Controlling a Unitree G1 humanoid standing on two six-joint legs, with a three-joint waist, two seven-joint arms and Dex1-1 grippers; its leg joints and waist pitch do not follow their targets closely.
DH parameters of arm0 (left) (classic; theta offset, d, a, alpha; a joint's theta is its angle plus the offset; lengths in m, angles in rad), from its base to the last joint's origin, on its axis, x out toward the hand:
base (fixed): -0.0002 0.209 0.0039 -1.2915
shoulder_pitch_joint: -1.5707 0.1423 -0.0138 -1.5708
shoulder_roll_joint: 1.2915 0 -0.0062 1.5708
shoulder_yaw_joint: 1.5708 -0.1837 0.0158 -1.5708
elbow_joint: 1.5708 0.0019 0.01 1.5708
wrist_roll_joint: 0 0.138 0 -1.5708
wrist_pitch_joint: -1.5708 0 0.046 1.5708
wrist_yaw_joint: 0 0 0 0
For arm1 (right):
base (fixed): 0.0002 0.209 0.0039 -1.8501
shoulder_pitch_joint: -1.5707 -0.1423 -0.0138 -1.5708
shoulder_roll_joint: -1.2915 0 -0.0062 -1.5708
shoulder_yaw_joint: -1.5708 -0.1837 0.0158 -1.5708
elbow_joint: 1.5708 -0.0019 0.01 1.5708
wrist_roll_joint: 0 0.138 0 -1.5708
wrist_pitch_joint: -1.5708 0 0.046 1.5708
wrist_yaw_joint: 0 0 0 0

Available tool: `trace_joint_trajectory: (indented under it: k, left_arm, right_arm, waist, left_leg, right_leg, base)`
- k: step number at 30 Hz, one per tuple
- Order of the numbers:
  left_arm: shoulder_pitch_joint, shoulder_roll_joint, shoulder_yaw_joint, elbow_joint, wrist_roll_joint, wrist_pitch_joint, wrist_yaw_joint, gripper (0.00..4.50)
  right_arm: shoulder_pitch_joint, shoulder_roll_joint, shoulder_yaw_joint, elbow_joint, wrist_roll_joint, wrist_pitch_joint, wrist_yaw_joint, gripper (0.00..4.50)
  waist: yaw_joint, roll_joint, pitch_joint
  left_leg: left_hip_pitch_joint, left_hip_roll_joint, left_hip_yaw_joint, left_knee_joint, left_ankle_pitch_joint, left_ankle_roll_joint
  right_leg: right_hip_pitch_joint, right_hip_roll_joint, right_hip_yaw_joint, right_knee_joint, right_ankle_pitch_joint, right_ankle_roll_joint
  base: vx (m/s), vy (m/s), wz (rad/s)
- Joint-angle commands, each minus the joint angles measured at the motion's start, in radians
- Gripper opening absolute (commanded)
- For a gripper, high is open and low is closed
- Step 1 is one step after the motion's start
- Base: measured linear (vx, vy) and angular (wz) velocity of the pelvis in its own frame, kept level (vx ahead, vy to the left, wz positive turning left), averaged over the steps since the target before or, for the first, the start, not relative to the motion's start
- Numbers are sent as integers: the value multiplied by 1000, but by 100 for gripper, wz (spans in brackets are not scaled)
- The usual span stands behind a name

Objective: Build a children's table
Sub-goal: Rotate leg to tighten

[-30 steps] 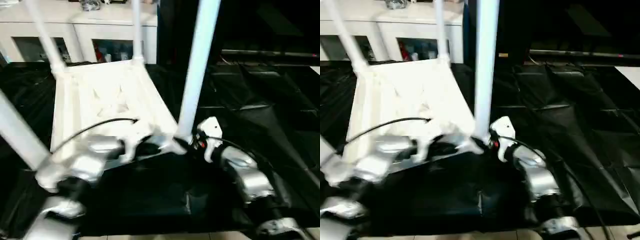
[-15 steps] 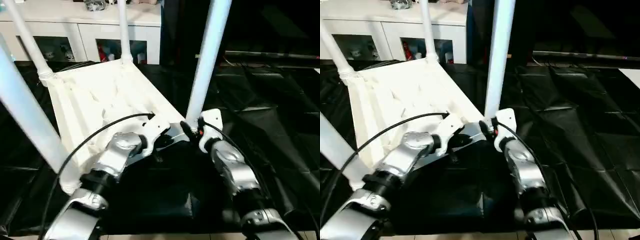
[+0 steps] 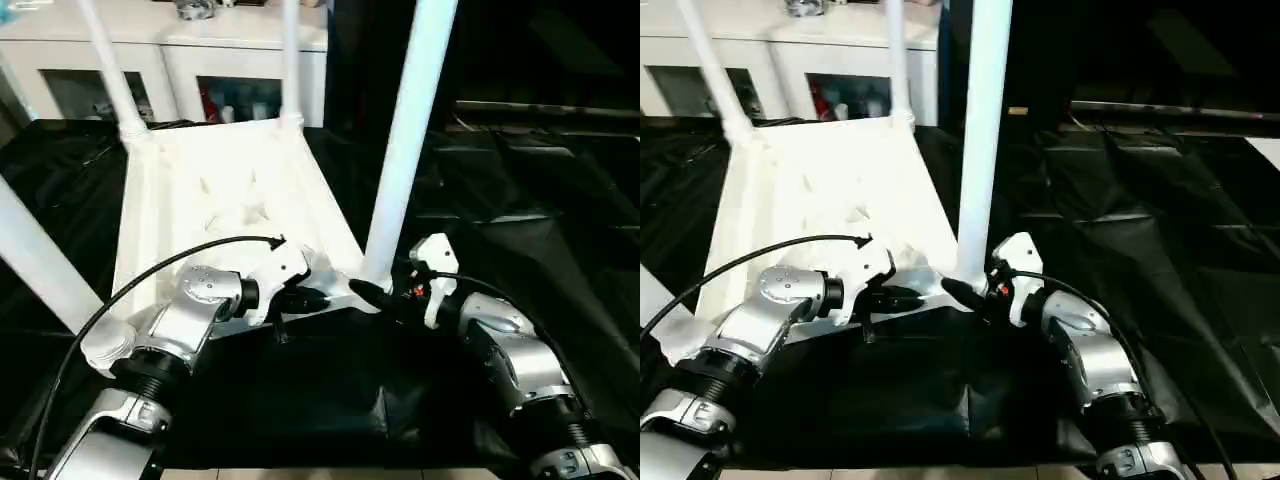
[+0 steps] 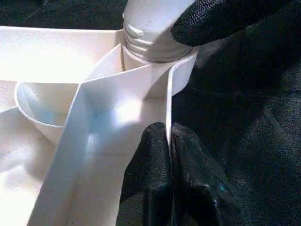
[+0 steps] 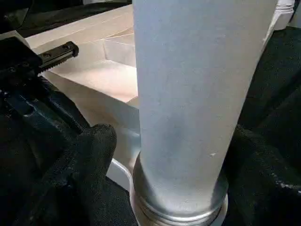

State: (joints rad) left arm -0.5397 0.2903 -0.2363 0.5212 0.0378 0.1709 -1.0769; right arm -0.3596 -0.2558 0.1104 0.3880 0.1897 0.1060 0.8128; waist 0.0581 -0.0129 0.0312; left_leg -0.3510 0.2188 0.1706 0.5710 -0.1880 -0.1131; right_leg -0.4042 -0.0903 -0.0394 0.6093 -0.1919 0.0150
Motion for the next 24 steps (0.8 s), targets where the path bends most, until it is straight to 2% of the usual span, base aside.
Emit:
trace_joint_trajectory:
  k: [1, 3, 5, 9, 16, 18, 21, 22, 24]
  left_arm:
    - [25, 6, -8, -28, -49, 2, -53, 0]
    - [56, 78, -7, -75, -81, 38, -155, 0]
    - [55, 77, -4, -73, -86, 38, -153, 0]
    - [52, 79, -3, -71, -89, 36, -169, 0]
    - [56, 90, -9, -89, -103, 49, -181, 0]
    - [56, 91, -7, -89, -102, 49, -185, 0]
    - [56, 91, -5, -89, -100, 49, -184, 0]
    - [56, 91, -5, -89, -99, 49, -184, 0]
    - [56, 91, -5, -89, -99, 49, -181, 0]
  right_arm:
    - [2, -15, 44, -37, -2, 9, 64, 364]
    - [0, -67, 96, -44, -44, 2, 159, 364]
    - [-2, -71, 100, -42, -49, 1, 160, 364]
    - [-9, -80, 104, -41, -41, 5, 165, 364]
    - [-11, -87, 104, -47, -34, 10, 183, 364]
    - [-11, -86, 103, -45, -34, 10, 188, 336]
    - [-11, -85, 100, -43, -31, 11, 192, 326]
    - [-11, -85, 99, -43, -30, 11, 192, 304]
    - [-10, -82, 96, -42, -26, 14, 191, 293]
  waist:
    - [2, -11, -46]
    - [1, -18, -46]
    - [-2, -11, -45]
    - [0, -16, -46]
    - [2, -16, -46]
    - [2, -15, -47]
    - [2, -16, -48]
    - [2, -15, -48]
    - [2, -16, -48]
  left_leg:
    - [-8, 0, 13, -64, -205, 58]
    - [-11, 0, 12, -64, -193, 65]
    - [-8, 2, 14, -64, -189, 65]
    - [-7, 1, 16, -61, -160, 64]
    - [-6, 1, 16, -60, -156, 66]
    - [-5, 1, 16, -59, -151, 67]
    - [-5, 0, 16, -57, -135, 72]
    - [-5, 0, 16, -58, -136, 73]
    - [-5, 0, 17, -57, -139, 73]
  right_leg:
    - [48, -27, 26, -76, -197, -199]
    - [50, -27, 25, -72, -188, -199]
    - [46, -27, 26, -72, -175, -212]
    - [51, -25, 27, -64, -110, -231]
    - [52, -26, 27, -64, -109, -233]
    - [52, -25, 27, -62, -99, -237]
    - [53, -25, 27, -59, -70, -245]
    - [54, -25, 26, -59, -72, -245]
    - [54, -25, 27, -59, -75, -246]
  base:
    - [0, 0, 0]
    - [0, 0, 0]
    - [0, 0, 0]
    - [0, 0, 0]
    - [0, 0, 0]
    - [0, 0, 0]
    - [0, 0, 0]
    - [0, 0, 0]
    - [0, 0, 0]
